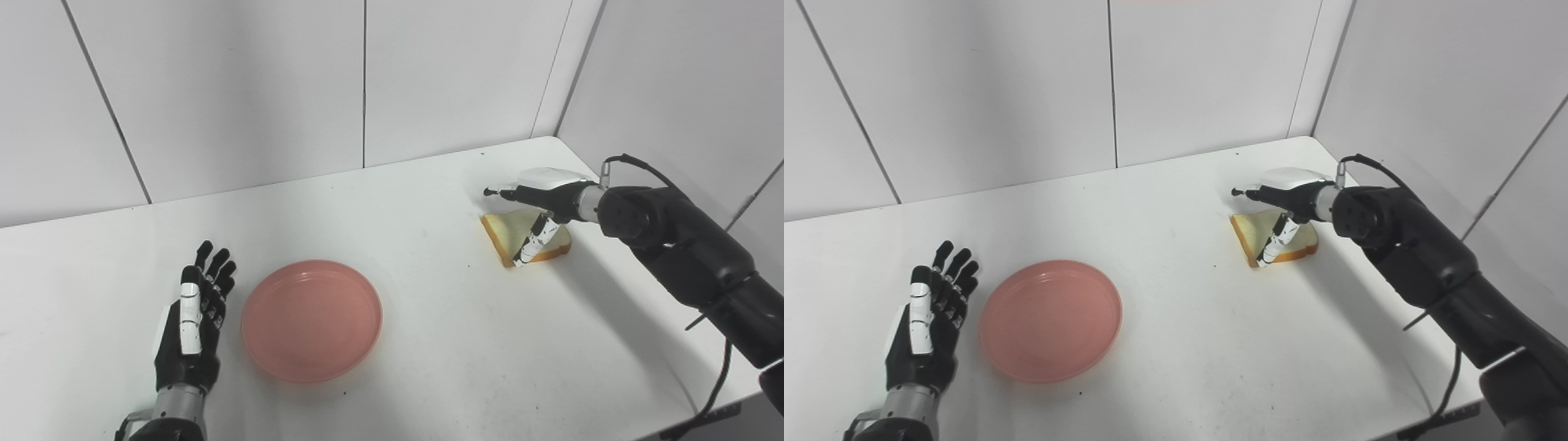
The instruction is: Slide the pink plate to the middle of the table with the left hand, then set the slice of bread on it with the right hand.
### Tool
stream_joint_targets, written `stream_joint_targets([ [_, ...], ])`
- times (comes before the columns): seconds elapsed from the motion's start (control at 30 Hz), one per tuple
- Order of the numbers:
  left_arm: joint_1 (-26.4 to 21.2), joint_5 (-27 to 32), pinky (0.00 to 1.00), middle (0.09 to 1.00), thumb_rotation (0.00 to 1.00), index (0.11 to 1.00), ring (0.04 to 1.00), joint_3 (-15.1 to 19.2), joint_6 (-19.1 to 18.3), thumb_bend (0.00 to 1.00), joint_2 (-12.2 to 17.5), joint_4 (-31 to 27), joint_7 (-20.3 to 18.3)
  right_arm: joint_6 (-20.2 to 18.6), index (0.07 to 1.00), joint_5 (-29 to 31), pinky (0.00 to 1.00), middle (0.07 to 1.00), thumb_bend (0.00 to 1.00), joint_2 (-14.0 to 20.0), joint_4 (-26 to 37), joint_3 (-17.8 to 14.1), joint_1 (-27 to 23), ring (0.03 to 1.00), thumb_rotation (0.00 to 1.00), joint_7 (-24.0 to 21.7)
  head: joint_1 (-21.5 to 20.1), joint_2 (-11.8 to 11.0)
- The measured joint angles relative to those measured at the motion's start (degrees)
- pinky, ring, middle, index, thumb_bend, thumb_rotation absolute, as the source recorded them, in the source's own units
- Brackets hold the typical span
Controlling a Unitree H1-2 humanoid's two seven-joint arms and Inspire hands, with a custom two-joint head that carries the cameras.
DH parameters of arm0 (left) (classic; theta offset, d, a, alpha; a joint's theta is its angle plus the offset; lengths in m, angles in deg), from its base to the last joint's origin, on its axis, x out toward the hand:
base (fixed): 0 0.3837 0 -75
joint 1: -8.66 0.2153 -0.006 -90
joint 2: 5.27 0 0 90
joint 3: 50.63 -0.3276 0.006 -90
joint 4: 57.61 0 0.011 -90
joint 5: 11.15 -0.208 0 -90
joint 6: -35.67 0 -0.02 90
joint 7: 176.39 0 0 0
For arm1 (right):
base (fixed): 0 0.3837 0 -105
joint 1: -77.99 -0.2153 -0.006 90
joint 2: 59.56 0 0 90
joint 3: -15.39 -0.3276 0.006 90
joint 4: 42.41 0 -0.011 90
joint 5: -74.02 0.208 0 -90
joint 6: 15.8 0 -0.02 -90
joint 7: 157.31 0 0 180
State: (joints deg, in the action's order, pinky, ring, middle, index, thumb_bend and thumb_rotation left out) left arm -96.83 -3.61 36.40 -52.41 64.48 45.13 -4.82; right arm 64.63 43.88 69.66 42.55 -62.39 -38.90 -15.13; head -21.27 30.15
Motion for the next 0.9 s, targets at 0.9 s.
stream_joint_targets([
  [0.9, 0.17, 0.39, 0.98, 0.949, 0.99, 0.953, 0.947, 0.09, -0.53, 0.69, -0.05, -0.48, -0.02, 3.48, 0.974, -5.87, 0.97, 0.984, 1.00, 1.83, -2.54, 2.11, -1.50, 0.994, 0.28, -1.96, 0.17, -0.09],
])
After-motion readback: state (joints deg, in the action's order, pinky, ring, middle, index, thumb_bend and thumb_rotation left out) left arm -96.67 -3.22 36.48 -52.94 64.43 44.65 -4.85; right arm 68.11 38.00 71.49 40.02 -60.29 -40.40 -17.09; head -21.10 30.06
